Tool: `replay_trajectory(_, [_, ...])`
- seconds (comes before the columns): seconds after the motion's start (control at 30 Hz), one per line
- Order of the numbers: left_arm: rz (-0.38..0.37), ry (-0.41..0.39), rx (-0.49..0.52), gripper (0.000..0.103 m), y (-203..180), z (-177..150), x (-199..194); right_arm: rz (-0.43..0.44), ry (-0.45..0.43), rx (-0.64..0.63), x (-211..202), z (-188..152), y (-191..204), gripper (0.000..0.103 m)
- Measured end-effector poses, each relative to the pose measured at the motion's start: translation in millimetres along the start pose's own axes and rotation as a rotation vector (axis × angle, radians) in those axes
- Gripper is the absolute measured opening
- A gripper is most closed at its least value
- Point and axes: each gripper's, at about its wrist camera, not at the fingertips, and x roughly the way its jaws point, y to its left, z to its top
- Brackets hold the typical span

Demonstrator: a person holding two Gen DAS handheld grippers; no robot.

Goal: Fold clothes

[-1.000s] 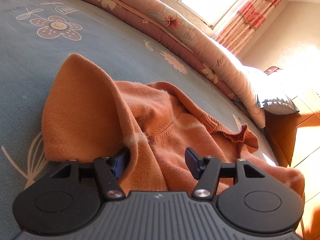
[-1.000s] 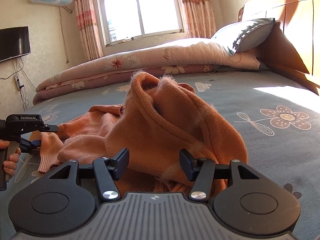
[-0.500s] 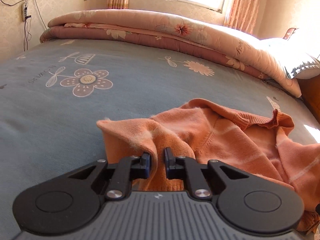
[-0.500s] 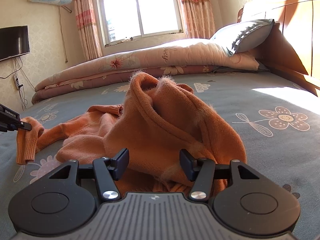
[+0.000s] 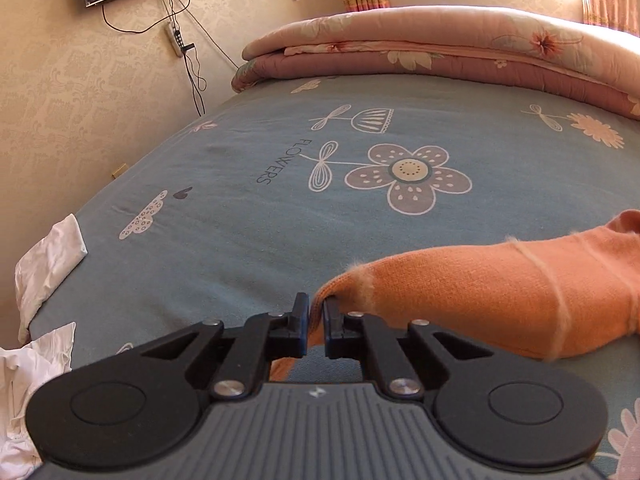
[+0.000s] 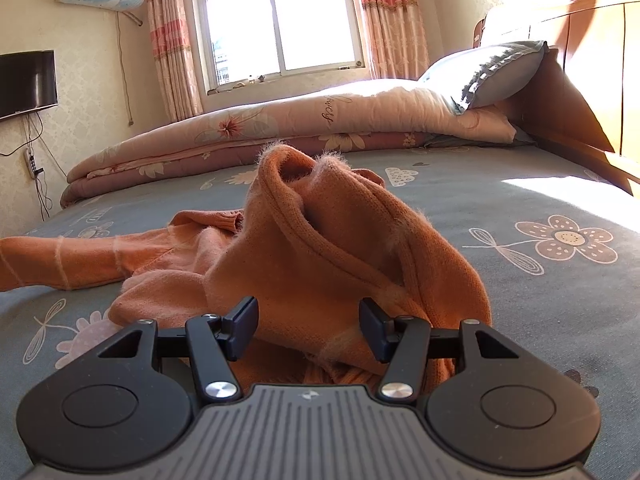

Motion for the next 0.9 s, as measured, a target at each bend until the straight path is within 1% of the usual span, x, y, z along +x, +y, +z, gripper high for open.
replay_trajectory(0.13, [0.042,0.036,-0.028,0.003,4.3,-8.2,20.4,-0.007,-0.004,-0.012,0.4,-0.8,1.5,0.061])
replay_trajectory(0.2, [0.045,0.045,-0.052,0.003,6.7,-8.2,25.9,-0.010,-0.005,-0.020,1.2,-0.9,2.2,0.061])
replay_trajectory(0.27, [0.038,0.040,-0.072,0.004,7.3,-6.7,26.1,-0.012,-0.008,-0.024,1.8,-1.2,2.7,0.061])
replay_trajectory(0.3, [0.044,0.040,-0.066,0.004,6.0,-5.2,25.7,-0.013,-0.010,-0.025,1.5,-1.1,2.7,0.061])
replay_trajectory(0.37, [0.055,0.041,-0.056,0.010,3.6,-1.9,25.0,-0.014,-0.013,-0.027,0.7,-0.8,2.8,0.061])
replay_trajectory(0.43, [0.072,0.043,-0.072,0.014,5.3,2.5,24.0,-0.014,-0.016,-0.028,-0.1,-0.5,2.8,0.061])
replay_trajectory(0.47, [0.070,0.049,-0.101,0.014,8.6,4.9,24.1,-0.015,-0.018,-0.029,-0.5,-0.3,2.8,0.061])
replay_trajectory(0.57, [0.059,0.077,-0.143,0.013,12.3,6.6,22.2,-0.016,-0.023,-0.031,-1.7,0.2,2.9,0.061])
replay_trajectory(0.63, [0.073,0.063,-0.119,0.013,7.9,6.8,16.2,-0.016,-0.026,-0.032,-2.5,0.5,3.0,0.061])
replay_trajectory(0.8, [-0.020,0.063,-0.093,0.014,-10.6,5.8,-6.9,-0.018,-0.034,-0.036,-4.5,1.4,3.1,0.061])
replay_trajectory(0.9, [-0.076,0.062,-0.077,0.017,-21.8,5.2,-20.8,-0.020,-0.042,-0.038,-6.5,2.4,2.6,0.061])
